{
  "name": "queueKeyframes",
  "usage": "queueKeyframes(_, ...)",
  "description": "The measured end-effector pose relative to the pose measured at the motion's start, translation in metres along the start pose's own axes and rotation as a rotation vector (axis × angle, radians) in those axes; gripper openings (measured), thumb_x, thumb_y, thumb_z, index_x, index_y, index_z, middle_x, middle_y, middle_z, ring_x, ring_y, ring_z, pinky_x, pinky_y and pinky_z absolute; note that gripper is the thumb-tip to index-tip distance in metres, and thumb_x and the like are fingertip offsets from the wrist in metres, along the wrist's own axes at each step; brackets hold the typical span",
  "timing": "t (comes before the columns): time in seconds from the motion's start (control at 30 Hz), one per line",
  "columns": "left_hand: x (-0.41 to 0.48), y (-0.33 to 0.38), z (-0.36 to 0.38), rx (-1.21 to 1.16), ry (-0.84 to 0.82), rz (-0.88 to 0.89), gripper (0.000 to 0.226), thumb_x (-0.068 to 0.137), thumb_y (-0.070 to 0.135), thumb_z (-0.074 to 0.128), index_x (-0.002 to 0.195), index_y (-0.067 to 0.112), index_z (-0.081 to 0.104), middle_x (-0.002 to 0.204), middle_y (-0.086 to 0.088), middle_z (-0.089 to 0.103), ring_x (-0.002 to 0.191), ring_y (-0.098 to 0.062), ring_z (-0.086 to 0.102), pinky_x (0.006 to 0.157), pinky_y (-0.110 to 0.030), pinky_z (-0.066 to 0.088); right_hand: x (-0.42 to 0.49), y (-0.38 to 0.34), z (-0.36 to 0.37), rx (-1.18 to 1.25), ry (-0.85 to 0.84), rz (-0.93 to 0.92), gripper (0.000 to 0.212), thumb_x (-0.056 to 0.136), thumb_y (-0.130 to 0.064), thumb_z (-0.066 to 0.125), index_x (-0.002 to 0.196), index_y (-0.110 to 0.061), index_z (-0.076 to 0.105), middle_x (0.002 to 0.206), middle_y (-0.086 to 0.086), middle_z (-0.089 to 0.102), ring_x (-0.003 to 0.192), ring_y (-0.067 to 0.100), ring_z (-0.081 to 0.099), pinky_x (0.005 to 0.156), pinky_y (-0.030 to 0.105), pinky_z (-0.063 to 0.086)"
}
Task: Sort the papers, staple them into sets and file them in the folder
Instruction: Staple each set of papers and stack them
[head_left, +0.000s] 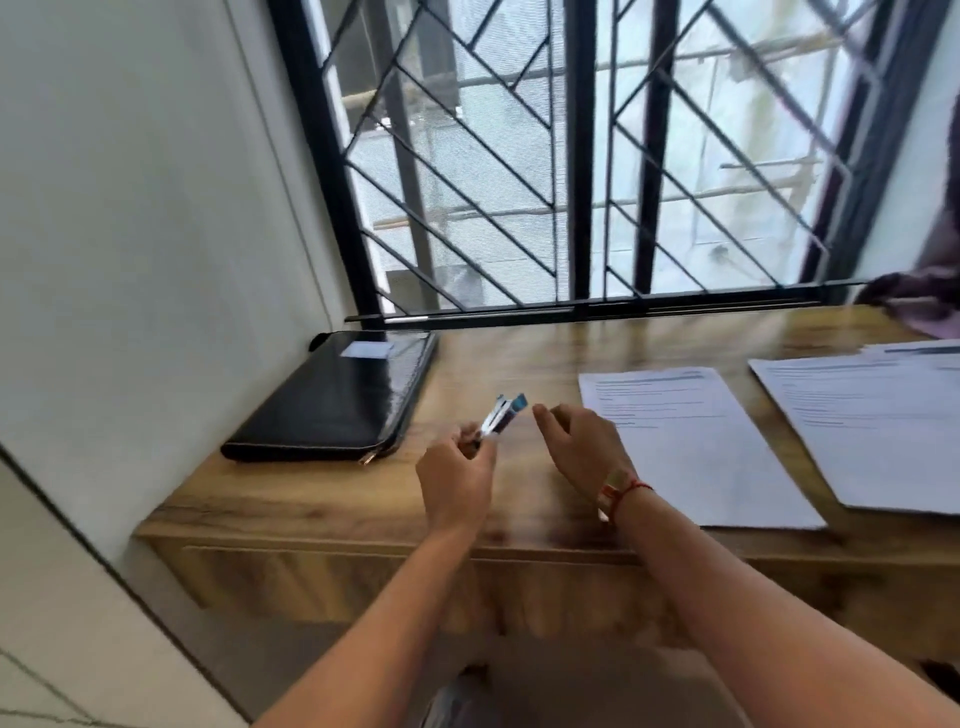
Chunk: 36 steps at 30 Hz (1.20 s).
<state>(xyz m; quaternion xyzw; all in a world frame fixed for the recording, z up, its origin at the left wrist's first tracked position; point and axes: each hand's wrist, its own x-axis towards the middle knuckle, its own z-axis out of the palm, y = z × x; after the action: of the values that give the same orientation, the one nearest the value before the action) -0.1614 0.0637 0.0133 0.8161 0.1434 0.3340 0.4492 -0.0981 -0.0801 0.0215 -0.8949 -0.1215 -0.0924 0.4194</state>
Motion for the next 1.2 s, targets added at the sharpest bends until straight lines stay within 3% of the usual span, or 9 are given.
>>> queueKeyframes(0.1, -0.017, 0.016, 0.036, -0.106, -0.100, -0.069, 0.016, 0.085, 0.028, 0.079, 0.096, 0.017, 0.075, 0.085, 0.006, 0.075, 0.078, -0.004, 0.069, 0.068, -0.013, 0.046, 0.003, 0.018, -0.017, 0.462, -0.057, 0.162, 0.043, 0.097, -0.050, 0.053, 0.085, -0.012, 0.069, 0.078, 0.004, 0.072, 0.076, 0.025, 0.068, 0.072, 0.039, 0.056)
queueKeyframes(0.17, -0.022, 0.021, 0.055, -0.247, -0.181, -0.158, 0.019, 0.082, 0.028, 0.082, 0.094, 0.014, 0.076, 0.083, 0.004, 0.076, 0.076, -0.009, 0.070, 0.074, -0.026, 0.054, 0.002, 0.026, -0.029, 0.751, -0.082, 0.264, 0.037, 0.099, -0.037, 0.057, 0.095, -0.003, 0.068, 0.082, 0.007, 0.071, 0.074, 0.017, 0.067, 0.070, 0.032, 0.054)
queueKeyframes(0.3, -0.029, 0.037, 0.076, -0.559, -0.355, -0.308, 0.020, 0.083, 0.013, 0.081, 0.097, 0.001, 0.073, 0.084, -0.012, 0.074, 0.073, -0.014, 0.066, 0.073, -0.029, 0.055, -0.002, 0.044, -0.051, 0.974, -0.045, 0.385, 0.031, 0.097, -0.030, 0.062, 0.099, 0.000, 0.067, 0.085, 0.010, 0.068, 0.067, 0.010, 0.065, 0.069, 0.026, 0.054)
queueKeyframes(0.43, -0.031, 0.053, 0.088, -0.574, -0.501, -0.288, 0.014, 0.087, 0.010, 0.075, 0.098, 0.001, 0.072, 0.087, -0.013, 0.074, 0.081, -0.019, 0.065, 0.081, -0.032, 0.057, -0.005, 0.053, -0.073, 1.078, -0.015, 0.392, 0.027, 0.099, -0.026, 0.059, 0.103, 0.001, 0.064, 0.087, 0.012, 0.067, 0.071, 0.016, 0.069, 0.068, 0.028, 0.057)
queueKeyframes(0.53, -0.024, 0.053, 0.099, -0.395, -0.498, -0.188, 0.008, 0.092, 0.022, 0.072, 0.093, 0.013, 0.073, 0.089, -0.006, 0.076, 0.083, -0.020, 0.069, 0.087, -0.042, 0.057, 0.001, 0.059, -0.086, 0.912, 0.115, 0.404, 0.026, 0.101, -0.030, 0.054, 0.104, -0.004, 0.059, 0.096, 0.010, 0.066, 0.082, 0.019, 0.072, 0.071, 0.035, 0.061)
queueKeyframes(0.7, -0.010, 0.063, 0.102, 0.229, -0.528, 0.061, 0.031, 0.092, 0.030, 0.070, 0.107, 0.003, 0.068, 0.102, -0.011, 0.073, 0.097, -0.030, 0.066, 0.082, -0.036, 0.049, 0.008, 0.094, -0.110, -0.141, 0.313, 0.192, 0.036, 0.100, -0.029, 0.051, 0.120, 0.001, 0.047, 0.115, 0.022, 0.061, 0.100, 0.040, 0.061, 0.074, 0.035, 0.042)
queueKeyframes(0.9, 0.004, 0.073, 0.113, 0.501, -0.655, 0.041, 0.032, 0.088, 0.034, 0.071, 0.104, 0.007, 0.071, 0.108, -0.014, 0.072, 0.103, -0.033, 0.065, 0.085, -0.036, 0.048, 0.009, 0.124, -0.109, -0.230, 0.219, 0.243, 0.040, 0.102, -0.031, 0.048, 0.123, 0.003, 0.043, 0.124, 0.024, 0.058, 0.110, 0.041, 0.058, 0.081, 0.038, 0.044)
queueKeyframes(1.07, 0.012, 0.082, 0.122, 0.381, -0.701, -0.093, 0.030, 0.087, 0.031, 0.074, 0.104, 0.007, 0.068, 0.099, -0.004, 0.068, 0.101, -0.026, 0.065, 0.073, -0.029, 0.045, 0.010, 0.127, -0.107, -0.240, 0.226, 0.262, 0.039, 0.102, -0.032, 0.047, 0.122, 0.001, 0.044, 0.121, 0.024, 0.060, 0.106, 0.041, 0.059, 0.079, 0.038, 0.043)
queueKeyframes(1.2, 0.015, 0.083, 0.127, 0.184, -0.676, -0.249, 0.023, 0.084, 0.018, 0.078, 0.075, 0.014, 0.057, 0.102, -0.013, 0.071, 0.086, -0.027, 0.064, 0.074, -0.034, 0.050, 0.010, 0.129, -0.107, -0.247, 0.246, 0.254, 0.039, 0.102, -0.032, 0.047, 0.121, 0.002, 0.044, 0.120, 0.024, 0.060, 0.104, 0.042, 0.059, 0.078, 0.038, 0.043)
